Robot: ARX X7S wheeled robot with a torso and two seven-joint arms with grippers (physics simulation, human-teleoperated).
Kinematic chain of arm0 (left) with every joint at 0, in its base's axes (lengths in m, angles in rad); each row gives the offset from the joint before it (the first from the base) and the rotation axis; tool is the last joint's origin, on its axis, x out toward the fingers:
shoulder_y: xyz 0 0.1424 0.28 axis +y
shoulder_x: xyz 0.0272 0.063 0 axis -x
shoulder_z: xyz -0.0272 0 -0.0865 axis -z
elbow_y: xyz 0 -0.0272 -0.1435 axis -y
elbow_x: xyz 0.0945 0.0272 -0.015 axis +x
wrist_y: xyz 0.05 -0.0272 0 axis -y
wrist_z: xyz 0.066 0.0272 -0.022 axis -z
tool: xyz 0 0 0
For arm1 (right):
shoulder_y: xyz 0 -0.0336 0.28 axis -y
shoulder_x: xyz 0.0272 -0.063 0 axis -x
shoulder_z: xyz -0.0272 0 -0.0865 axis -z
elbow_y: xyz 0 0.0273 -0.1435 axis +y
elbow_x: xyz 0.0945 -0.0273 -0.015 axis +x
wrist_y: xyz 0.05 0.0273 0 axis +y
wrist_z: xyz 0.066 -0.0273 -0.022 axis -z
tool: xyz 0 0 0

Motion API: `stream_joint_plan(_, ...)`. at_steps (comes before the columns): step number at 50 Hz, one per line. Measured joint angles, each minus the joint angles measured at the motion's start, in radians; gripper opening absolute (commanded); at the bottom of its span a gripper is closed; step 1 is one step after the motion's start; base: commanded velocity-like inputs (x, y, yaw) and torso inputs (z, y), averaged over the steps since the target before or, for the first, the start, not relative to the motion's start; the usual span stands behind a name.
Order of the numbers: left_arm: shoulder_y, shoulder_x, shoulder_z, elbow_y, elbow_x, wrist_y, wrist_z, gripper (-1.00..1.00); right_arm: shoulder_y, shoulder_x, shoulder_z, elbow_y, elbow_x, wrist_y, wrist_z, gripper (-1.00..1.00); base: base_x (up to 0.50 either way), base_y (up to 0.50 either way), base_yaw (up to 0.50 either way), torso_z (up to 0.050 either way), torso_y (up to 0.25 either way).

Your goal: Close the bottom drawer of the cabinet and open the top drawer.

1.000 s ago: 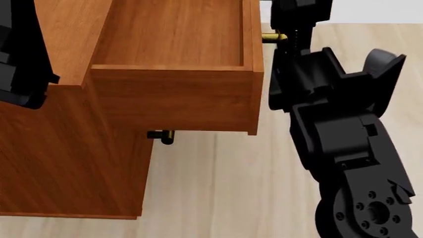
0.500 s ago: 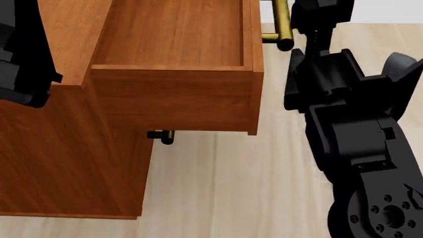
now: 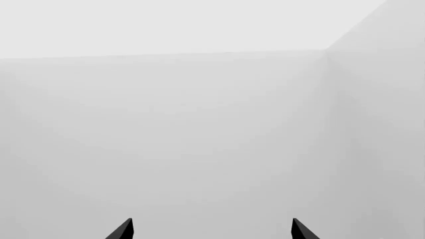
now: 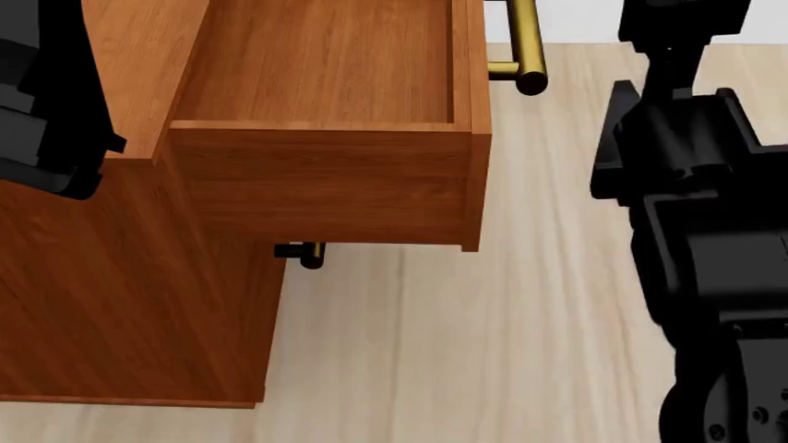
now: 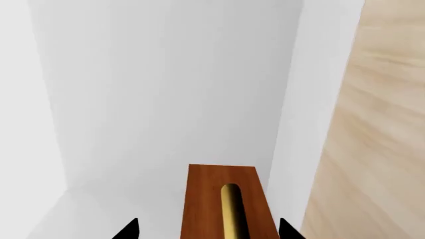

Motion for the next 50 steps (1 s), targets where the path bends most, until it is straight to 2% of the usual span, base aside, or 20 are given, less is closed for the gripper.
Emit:
stream_joint_plan(12,-0.002,0.0,0.004,0.001,-0.003,0.001,-0.004,1.0,0.05,0.071,-0.056,-0.033,-0.131,0.015,0.069,1.0,0.0,0.0,0.0,0.0,0.0)
stream_joint_plan(23,-0.002,0.002,0.013,-0.005,0.001,0.009,-0.003,1.0,0.155,0.161,-0.134,-0.068,-0.292,0.096,0.166,1.0,0.0,0.0,0.0,0.0,0.0)
stream_joint_plan(35,0.005,0.004,0.018,-0.014,0.005,0.024,-0.001,1.0,0.316,0.211,-0.227,-0.055,-0.429,0.276,0.232,1.0,0.0,0.0,0.0,0.0,0.0)
stream_joint_plan(50,0.016,0.003,0.019,-0.013,0.005,0.038,-0.003,1.0,0.526,0.209,-0.33,0.0,-0.528,0.538,0.239,1.0,0.0,0.0,0.0,0.0,0.0)
